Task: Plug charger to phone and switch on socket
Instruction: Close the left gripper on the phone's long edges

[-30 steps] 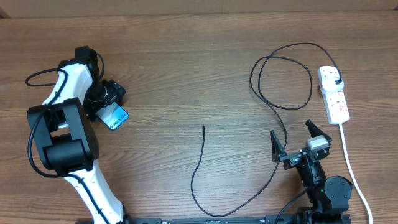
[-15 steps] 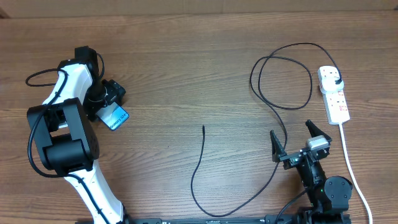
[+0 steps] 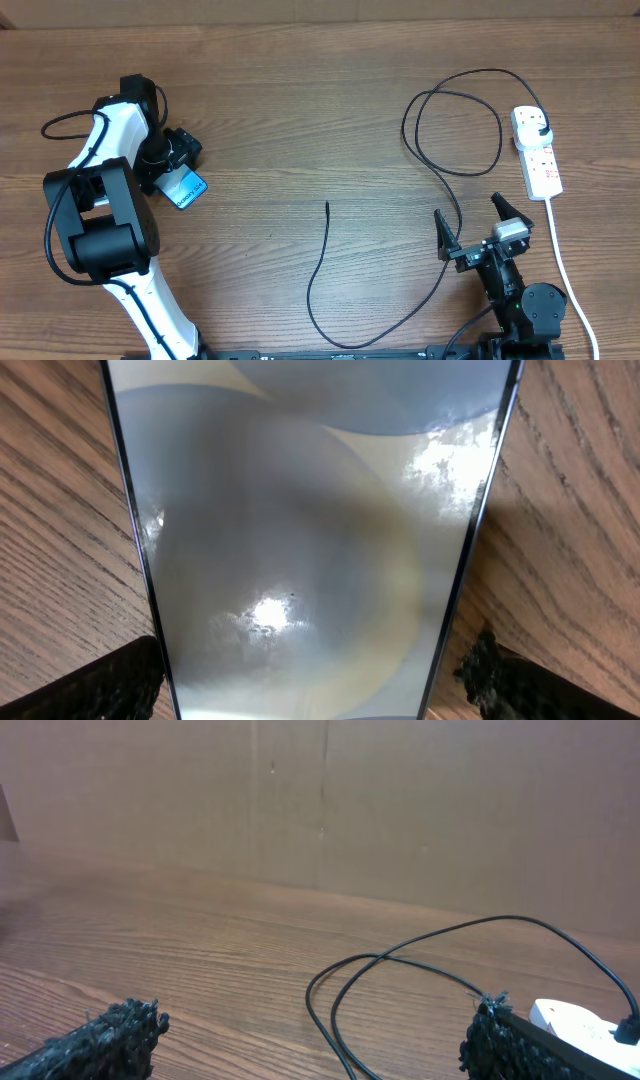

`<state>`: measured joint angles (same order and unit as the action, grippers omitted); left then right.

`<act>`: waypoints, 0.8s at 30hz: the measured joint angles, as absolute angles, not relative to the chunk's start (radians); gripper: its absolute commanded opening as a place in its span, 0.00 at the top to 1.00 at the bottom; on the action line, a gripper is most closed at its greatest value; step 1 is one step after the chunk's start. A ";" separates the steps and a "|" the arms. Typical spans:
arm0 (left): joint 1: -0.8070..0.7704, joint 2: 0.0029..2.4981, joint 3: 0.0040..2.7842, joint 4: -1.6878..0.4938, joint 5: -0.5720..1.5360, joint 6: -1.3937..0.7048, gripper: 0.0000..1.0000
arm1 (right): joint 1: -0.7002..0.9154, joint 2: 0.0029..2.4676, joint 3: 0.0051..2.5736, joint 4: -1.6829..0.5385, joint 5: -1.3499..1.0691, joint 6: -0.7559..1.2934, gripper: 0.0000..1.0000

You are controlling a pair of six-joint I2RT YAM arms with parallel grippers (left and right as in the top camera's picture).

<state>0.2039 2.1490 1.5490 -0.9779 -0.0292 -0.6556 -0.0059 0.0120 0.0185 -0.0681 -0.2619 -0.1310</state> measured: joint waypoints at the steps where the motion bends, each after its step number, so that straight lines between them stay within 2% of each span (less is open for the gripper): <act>1: 0.204 2.149 1.549 -0.978 -0.029 -0.656 0.00 | -0.006 0.012 0.019 -0.068 -0.262 -0.131 0.00; 6: 0.204 2.149 1.549 -0.979 -0.027 -0.656 0.00 | -0.006 0.012 0.019 -0.068 -0.262 -0.131 0.00; 14: 0.204 2.149 1.549 -0.981 -0.018 -0.656 0.13 | -0.006 0.012 0.019 -0.068 -0.262 -0.131 0.00; 24: 0.204 2.149 1.549 -0.983 -0.017 -0.656 0.12 | -0.006 0.012 0.019 -0.068 -0.262 -0.131 0.00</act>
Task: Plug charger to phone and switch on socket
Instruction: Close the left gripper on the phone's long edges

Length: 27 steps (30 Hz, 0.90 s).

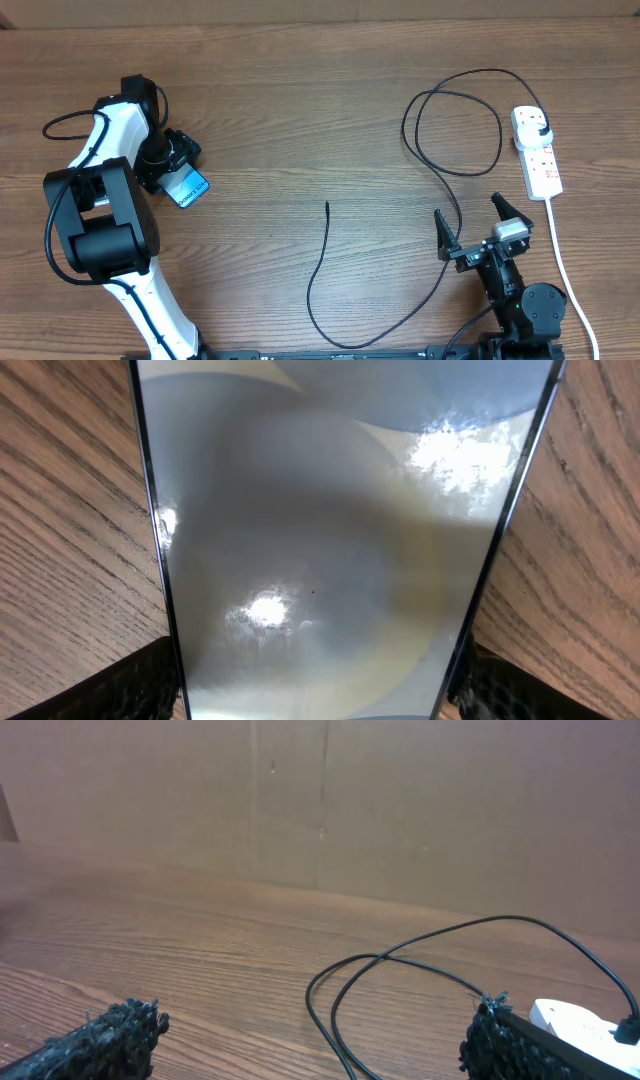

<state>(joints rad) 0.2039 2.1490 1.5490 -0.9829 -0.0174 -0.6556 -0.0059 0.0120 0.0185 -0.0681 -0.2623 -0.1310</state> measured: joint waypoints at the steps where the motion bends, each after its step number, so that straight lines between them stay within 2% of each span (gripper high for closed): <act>1: 0.204 2.149 1.549 -0.983 -0.017 -0.656 0.12 | -0.006 0.012 0.019 -0.068 -0.262 -0.131 0.00; 8: 0.204 2.149 1.549 -0.983 -0.017 -0.656 0.14 | -0.006 0.012 0.019 -0.068 -0.262 -0.131 0.00; 16: 0.204 2.149 1.549 -0.983 -0.015 -0.655 0.22 | -0.006 0.012 0.019 -0.068 -0.262 -0.131 0.00; 27: 0.204 2.149 1.549 -0.984 -0.015 -0.655 0.22 | -0.006 0.012 0.019 -0.068 -0.262 -0.131 0.00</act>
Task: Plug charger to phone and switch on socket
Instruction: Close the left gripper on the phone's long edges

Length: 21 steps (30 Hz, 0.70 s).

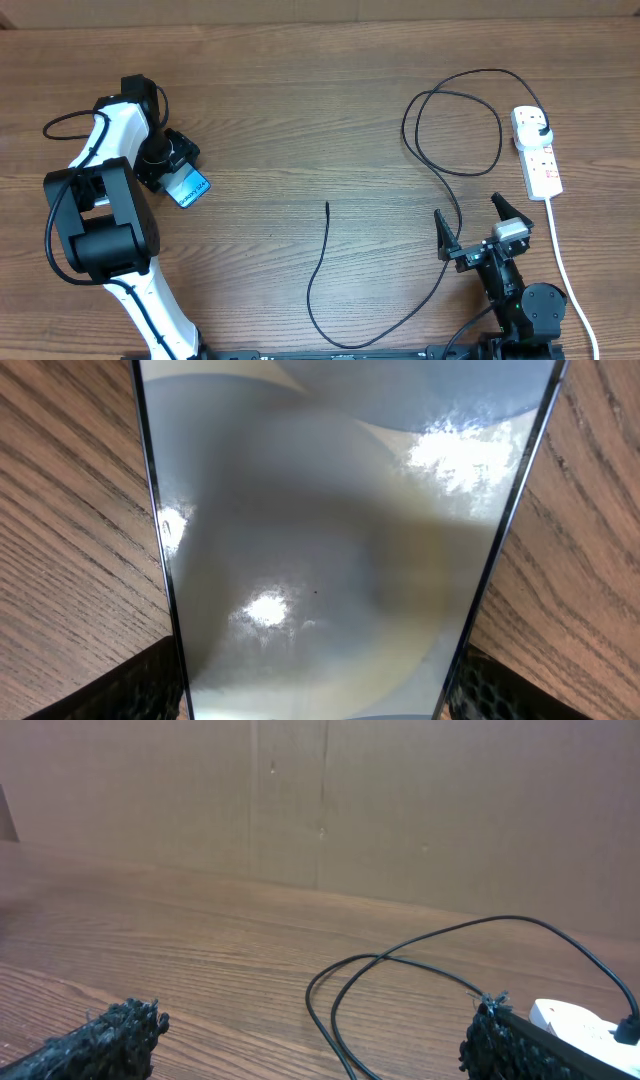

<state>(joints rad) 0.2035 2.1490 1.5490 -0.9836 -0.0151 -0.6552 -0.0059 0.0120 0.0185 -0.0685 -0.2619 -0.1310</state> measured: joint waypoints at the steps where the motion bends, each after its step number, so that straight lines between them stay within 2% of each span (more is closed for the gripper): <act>1: 0.204 2.149 1.549 -0.984 -0.015 -0.655 0.22 | -0.006 0.012 0.019 -0.068 -0.262 -0.131 0.00; 16: 0.204 2.149 1.549 -0.984 -0.015 -0.655 0.42 | -0.006 0.012 0.019 -0.068 -0.262 -0.131 0.00; 21: 0.204 2.149 1.549 -0.984 -0.015 -0.655 0.63 | -0.006 0.012 0.019 -0.068 -0.262 -0.131 0.00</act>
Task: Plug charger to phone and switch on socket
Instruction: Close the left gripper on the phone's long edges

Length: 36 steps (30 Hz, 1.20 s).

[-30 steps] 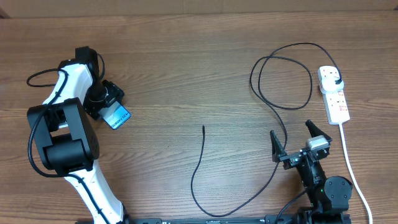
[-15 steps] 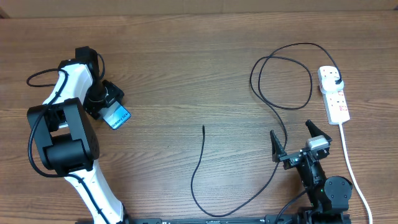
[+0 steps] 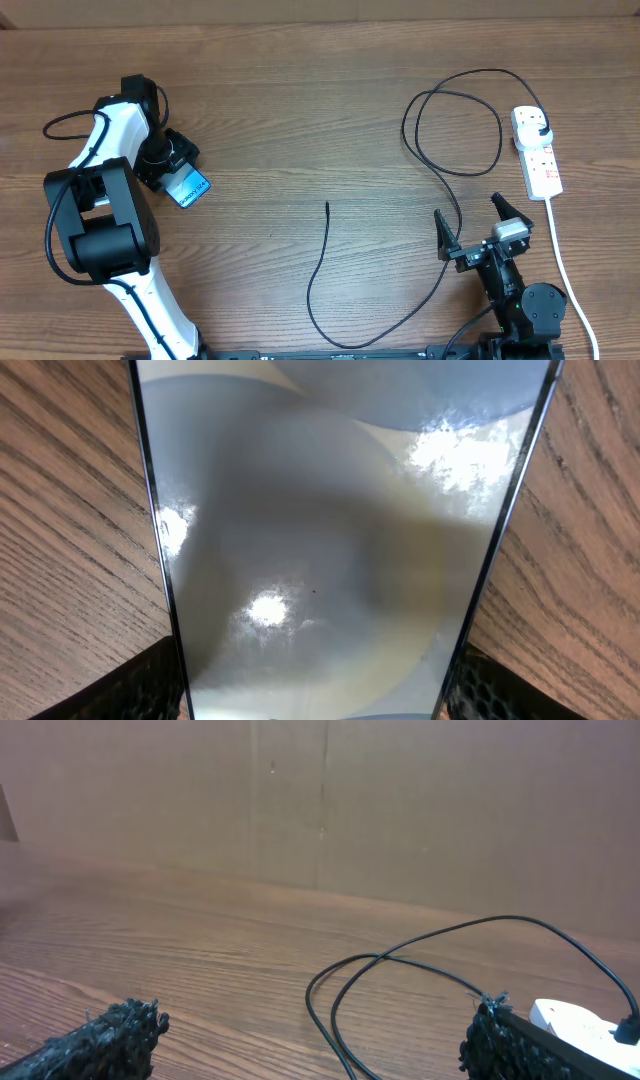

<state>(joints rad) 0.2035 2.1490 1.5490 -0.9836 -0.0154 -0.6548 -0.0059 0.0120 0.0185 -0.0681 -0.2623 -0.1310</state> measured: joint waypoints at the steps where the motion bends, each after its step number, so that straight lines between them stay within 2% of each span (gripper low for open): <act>1: 0.204 2.149 1.549 -0.983 -0.015 -0.655 0.68 | -0.006 0.012 0.019 -0.068 -0.262 -0.131 0.00; 5: 0.204 2.149 1.549 -0.983 -0.015 -0.655 0.83 | -0.006 0.012 0.019 -0.068 -0.262 -0.131 0.00; 10: 0.204 2.149 1.549 -0.983 -0.015 -0.655 0.96 | -0.006 0.012 0.019 -0.068 -0.262 -0.131 0.00; 23: 0.204 2.149 1.552 -0.987 -0.015 -0.655 0.96 | -0.006 0.012 0.019 -0.068 -0.262 -0.131 0.00; 36: 0.204 2.162 1.603 -1.082 -0.019 -0.655 0.96 | -0.006 0.012 0.019 -0.068 -0.262 -0.131 0.00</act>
<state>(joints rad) 0.2035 2.1620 1.6032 -1.0821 -0.0189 -0.6552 -0.0055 0.0120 0.0185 -0.0677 -0.2623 -0.1314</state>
